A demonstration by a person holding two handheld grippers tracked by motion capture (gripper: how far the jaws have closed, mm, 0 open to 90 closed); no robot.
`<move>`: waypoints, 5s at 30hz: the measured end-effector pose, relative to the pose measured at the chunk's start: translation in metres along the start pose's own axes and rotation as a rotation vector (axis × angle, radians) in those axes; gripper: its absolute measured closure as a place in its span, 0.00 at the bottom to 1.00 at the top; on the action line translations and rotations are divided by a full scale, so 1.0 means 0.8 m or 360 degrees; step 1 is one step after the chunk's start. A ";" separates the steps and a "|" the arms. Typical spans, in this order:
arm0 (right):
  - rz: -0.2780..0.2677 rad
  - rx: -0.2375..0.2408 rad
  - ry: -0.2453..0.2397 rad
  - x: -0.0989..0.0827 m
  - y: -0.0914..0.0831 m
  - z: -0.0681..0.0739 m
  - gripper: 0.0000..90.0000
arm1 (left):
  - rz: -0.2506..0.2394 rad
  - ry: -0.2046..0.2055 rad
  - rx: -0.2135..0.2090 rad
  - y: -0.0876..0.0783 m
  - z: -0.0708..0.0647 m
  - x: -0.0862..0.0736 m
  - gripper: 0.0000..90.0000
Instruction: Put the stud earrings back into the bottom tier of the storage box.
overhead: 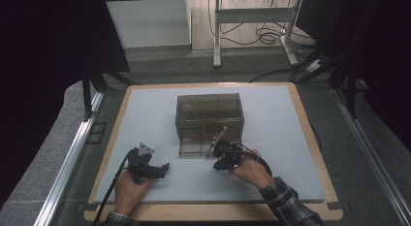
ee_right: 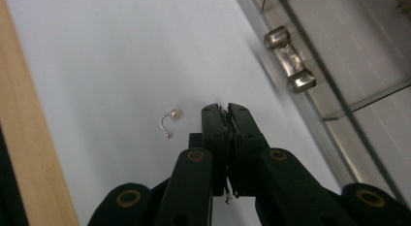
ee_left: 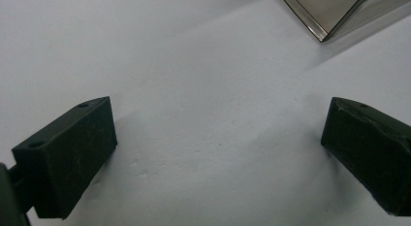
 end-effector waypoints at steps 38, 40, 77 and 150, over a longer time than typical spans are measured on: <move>-0.0234 -0.0154 0.0109 0.028 -0.021 -0.055 0.94 | -0.0004 -0.0017 -0.0001 0.000 -0.001 0.000 0.00; -0.0236 -0.0157 0.0114 0.028 -0.017 -0.059 0.94 | -0.0004 -0.0017 -0.0001 0.000 -0.001 0.000 0.00; -0.0196 -0.0087 0.0102 0.024 -0.030 -0.043 0.90 | 0.0001 -0.0009 -0.0001 0.000 -0.001 0.000 0.00; -0.0024 0.0062 -0.0106 0.009 0.012 0.027 0.91 | -0.0007 -0.0031 -0.0002 0.000 -0.002 0.000 0.00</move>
Point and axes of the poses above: each handheld gripper's, and its own axes: y roughly forward along the jaws, x roughly out of its top, z roughly to its left, the point moved 2 cm from there along y, roughly forward along the jaws, and after that the axes turned 10 degrees about x, right-handed, at the moved point
